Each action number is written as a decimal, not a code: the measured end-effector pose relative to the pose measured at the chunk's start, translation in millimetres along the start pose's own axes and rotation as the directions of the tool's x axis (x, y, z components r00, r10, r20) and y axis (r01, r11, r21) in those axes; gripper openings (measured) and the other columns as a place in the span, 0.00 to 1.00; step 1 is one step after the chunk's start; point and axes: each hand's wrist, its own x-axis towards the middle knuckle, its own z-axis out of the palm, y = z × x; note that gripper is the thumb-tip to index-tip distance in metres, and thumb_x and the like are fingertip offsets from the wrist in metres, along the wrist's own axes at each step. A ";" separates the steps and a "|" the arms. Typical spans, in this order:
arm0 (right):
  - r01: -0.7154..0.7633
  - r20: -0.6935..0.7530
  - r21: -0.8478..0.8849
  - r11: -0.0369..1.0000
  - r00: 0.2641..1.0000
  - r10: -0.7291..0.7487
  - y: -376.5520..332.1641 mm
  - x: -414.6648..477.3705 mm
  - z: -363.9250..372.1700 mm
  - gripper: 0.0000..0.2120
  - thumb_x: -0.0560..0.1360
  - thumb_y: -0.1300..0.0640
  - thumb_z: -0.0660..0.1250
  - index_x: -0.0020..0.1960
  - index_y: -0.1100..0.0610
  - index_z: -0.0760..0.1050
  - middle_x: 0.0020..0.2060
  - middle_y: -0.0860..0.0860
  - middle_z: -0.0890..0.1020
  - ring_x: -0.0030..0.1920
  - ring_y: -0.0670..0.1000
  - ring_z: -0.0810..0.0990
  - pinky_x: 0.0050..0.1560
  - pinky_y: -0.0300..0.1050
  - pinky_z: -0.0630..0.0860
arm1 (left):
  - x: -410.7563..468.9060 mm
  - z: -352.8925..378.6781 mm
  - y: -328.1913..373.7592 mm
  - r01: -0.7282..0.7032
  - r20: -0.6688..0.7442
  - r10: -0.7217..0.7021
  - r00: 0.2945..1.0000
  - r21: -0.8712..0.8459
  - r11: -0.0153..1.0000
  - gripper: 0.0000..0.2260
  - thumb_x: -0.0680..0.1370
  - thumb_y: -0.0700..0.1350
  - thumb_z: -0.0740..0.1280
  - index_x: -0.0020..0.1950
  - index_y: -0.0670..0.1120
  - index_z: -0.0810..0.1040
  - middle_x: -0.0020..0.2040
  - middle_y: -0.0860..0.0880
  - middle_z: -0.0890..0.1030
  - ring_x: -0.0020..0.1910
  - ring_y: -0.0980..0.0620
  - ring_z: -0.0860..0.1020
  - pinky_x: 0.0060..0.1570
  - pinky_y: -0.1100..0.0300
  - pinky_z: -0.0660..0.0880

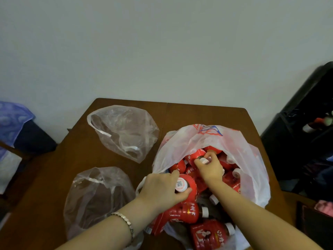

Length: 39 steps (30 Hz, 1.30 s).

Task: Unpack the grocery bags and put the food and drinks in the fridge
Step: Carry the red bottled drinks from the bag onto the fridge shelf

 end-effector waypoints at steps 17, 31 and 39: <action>0.890 0.696 -0.433 0.144 0.431 -0.574 -112.3 -73.3 -109.0 0.18 0.72 0.40 0.63 0.51 0.54 0.74 0.48 0.50 0.80 0.46 0.50 0.78 0.41 0.41 0.69 | -49.6 -66.9 52.5 0.405 -0.075 -0.399 0.914 0.205 0.891 0.19 0.77 0.65 0.55 0.51 0.50 0.68 0.51 0.51 0.80 0.50 0.49 0.79 0.41 0.59 0.68; 0.898 0.789 0.206 -0.389 -0.388 -0.477 -117.3 -312.6 -98.3 0.21 0.72 0.37 0.60 0.53 0.52 0.74 0.52 0.51 0.81 0.53 0.54 0.79 0.46 0.44 0.72 | -300.5 -130.8 187.5 0.955 -0.288 -0.912 0.290 0.151 0.256 0.19 0.76 0.64 0.58 0.48 0.48 0.70 0.52 0.47 0.80 0.52 0.46 0.78 0.40 0.58 0.64; 0.583 0.569 0.585 -0.564 -0.791 -0.226 -39.6 -564.2 -157.7 0.17 0.72 0.39 0.61 0.40 0.53 0.65 0.52 0.54 0.81 0.54 0.57 0.78 0.45 0.45 0.70 | -526.2 -126.1 349.5 0.969 -0.376 -0.900 -0.222 0.022 -0.248 0.18 0.75 0.65 0.58 0.45 0.50 0.68 0.50 0.47 0.81 0.52 0.46 0.78 0.40 0.58 0.64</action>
